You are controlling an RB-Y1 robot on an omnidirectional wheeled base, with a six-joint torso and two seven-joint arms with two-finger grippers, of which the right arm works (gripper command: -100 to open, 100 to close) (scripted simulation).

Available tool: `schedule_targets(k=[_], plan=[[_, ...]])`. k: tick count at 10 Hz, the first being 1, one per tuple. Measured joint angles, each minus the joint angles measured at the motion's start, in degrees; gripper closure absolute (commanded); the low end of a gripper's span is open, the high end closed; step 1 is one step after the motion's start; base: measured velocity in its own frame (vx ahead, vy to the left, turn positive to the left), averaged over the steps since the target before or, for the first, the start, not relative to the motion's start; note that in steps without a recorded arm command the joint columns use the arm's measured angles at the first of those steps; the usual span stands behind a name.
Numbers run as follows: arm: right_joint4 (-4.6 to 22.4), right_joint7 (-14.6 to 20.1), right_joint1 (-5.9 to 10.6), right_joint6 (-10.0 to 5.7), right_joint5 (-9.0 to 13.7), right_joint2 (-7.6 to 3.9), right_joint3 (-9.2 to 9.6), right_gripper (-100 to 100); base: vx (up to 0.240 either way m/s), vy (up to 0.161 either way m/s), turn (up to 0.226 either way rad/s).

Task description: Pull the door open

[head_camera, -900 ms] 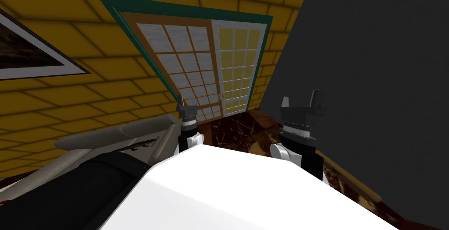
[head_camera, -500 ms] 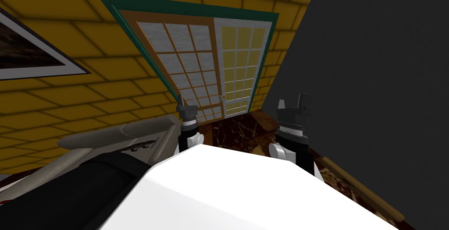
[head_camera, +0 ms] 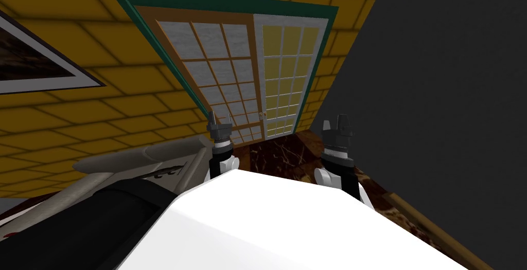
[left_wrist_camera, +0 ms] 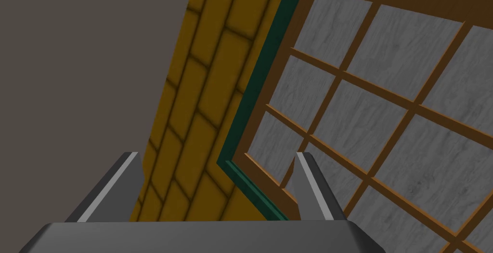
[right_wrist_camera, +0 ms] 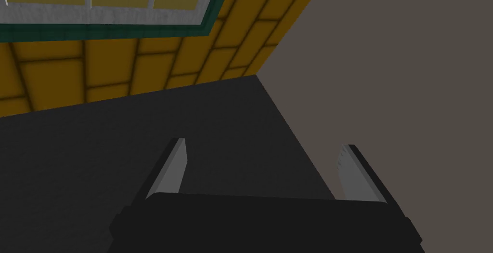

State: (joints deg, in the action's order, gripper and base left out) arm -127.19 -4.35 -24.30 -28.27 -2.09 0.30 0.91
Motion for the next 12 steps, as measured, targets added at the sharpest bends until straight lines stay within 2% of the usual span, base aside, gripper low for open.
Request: schedule_targets(k=[2, 5, 8, 10, 12], plan=[[2.3, -2.3, 0.85, -0.21, -0.9, -0.49, -0.64, -100, 0.095, 0.06, 0.061], [6.5, -5.9, 1.25, -1.61, -2.4, -1.26, -1.54, -100, 0.109, 0.05, 0.066], [11.0, -10.1, 2.64, -2.67, -4.1, -1.71, -2.44, -100, 0.095, 0.04, 0.058], [13.6, -11.6, 3.26, -3.43, -4.6, -2.26, -3.27, -100, 0.074, 0.026, 0.055], [16.7, -14.5, 4.03, -4.13, -5.9, -2.2, -3.62, -100, 0.095, 0.052, 0.091]])
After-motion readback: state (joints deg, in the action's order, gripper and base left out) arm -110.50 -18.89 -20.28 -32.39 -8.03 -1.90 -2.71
